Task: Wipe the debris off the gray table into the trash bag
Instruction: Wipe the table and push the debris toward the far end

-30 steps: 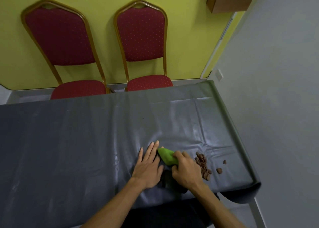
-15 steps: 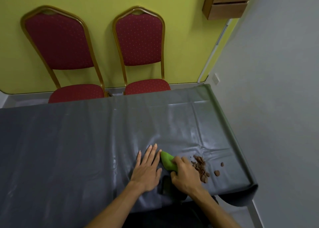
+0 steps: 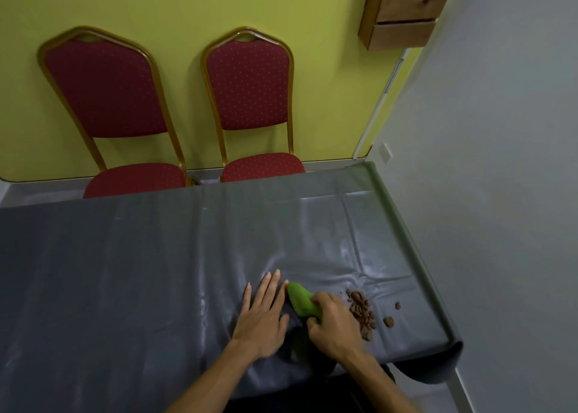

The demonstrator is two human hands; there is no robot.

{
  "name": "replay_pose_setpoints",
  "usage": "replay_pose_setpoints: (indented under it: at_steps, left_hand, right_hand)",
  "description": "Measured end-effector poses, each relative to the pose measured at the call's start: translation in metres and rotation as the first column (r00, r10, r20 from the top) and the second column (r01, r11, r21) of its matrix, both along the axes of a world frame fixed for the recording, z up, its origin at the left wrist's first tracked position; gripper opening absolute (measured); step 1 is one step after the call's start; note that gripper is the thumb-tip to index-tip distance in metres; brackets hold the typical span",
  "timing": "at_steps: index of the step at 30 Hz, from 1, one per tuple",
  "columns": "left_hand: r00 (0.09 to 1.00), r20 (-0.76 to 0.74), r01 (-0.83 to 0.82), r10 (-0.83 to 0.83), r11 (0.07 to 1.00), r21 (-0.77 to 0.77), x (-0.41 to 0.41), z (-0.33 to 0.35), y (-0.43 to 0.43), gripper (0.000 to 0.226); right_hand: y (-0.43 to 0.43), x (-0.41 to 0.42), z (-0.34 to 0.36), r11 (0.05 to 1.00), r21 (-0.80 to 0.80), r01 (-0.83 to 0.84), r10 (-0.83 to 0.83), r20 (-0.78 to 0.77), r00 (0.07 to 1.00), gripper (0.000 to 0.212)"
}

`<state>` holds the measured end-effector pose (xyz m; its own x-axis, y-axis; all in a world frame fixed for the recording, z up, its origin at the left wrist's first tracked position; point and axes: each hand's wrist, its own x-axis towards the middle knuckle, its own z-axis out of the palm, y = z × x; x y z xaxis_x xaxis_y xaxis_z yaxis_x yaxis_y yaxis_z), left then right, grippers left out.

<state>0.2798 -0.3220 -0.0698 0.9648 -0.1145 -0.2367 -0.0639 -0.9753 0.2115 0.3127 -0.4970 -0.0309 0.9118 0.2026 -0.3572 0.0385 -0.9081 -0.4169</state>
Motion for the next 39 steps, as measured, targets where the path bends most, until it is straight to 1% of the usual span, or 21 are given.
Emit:
replay_pose_setpoints:
  at_steps: [2,3,8,14,16,19,21,23,26,27,30,31,35,39]
  left_hand:
    - [1.000,-0.010,-0.001,0.002,1.000,0.013,0.001,0.002,-0.001,0.070]
    - [1.000,-0.016,-0.006,0.006,1.000,0.010,0.002,0.003,-0.001,0.070]
    - [0.999,-0.041,-0.010,0.009,0.999,-0.031,0.002,-0.007,0.000,0.070]
    - [0.997,-0.073,-0.008,0.006,1.000,-0.022,0.002,-0.010,0.000,0.071]
    - [0.997,-0.083,-0.010,0.009,1.000,-0.012,0.002,-0.011,0.001,0.070]
    - [0.995,-0.098,-0.013,0.012,1.000,-0.014,0.003,-0.010,0.000,0.070]
    - [0.995,-0.103,-0.018,0.015,1.000,-0.020,0.003,-0.008,-0.002,0.070]
    - [0.993,-0.114,-0.009,0.010,1.000,0.004,0.003,-0.007,-0.001,0.071]
    - [0.985,-0.170,0.022,-0.015,0.999,0.038,0.004,-0.007,0.000,0.081]
    - [0.984,-0.177,0.023,-0.015,0.999,0.044,0.004,-0.007,-0.001,0.082]
    - [0.985,-0.169,-0.011,0.015,1.000,0.022,0.005,-0.006,-0.004,0.070]
    - [0.985,-0.172,-0.017,0.019,1.000,0.011,0.005,-0.005,-0.005,0.068]
    - [0.983,-0.182,-0.036,0.035,0.999,-0.001,0.004,-0.002,-0.008,0.067]
    - [0.979,-0.196,-0.053,0.050,0.998,-0.012,0.005,0.002,-0.010,0.066]
  right_hand:
    - [0.004,-0.006,-0.002,0.998,-0.015,-0.058,0.058,-0.015,0.998,0.030]
    - [0.002,-0.007,-0.002,0.998,-0.017,-0.060,0.059,-0.017,0.998,0.031]
    - [-0.027,0.008,0.000,0.998,-0.044,0.034,-0.033,0.026,0.999,0.026]
    - [-0.043,0.017,0.002,0.988,0.000,0.155,-0.155,0.026,0.988,0.020]
    - [-0.041,0.016,0.002,0.981,0.024,0.190,-0.191,0.028,0.981,0.024]
    - [-0.029,0.014,0.004,0.981,0.046,0.188,-0.191,0.057,0.980,0.028]
    - [-0.018,0.013,0.007,0.978,0.094,0.186,-0.191,0.047,0.980,0.026]
    - [-0.006,0.013,0.009,0.974,0.148,0.171,-0.177,0.028,0.984,0.024]
    - [0.003,0.015,0.011,0.965,0.220,0.141,-0.143,-0.006,0.990,0.018]
    - [0.004,0.016,0.010,0.970,0.209,0.121,-0.123,-0.006,0.992,0.020]
    - [0.006,0.012,0.003,0.997,0.079,0.016,-0.016,0.009,1.000,0.030]
    - [0.007,0.009,0.000,0.998,0.058,-0.004,0.004,0.001,1.000,0.030]
    - [0.015,0.003,-0.007,0.999,-0.002,-0.039,0.039,0.016,0.999,0.029]
    - [0.019,0.002,-0.008,1.000,-0.010,-0.023,0.023,0.031,0.999,0.028]
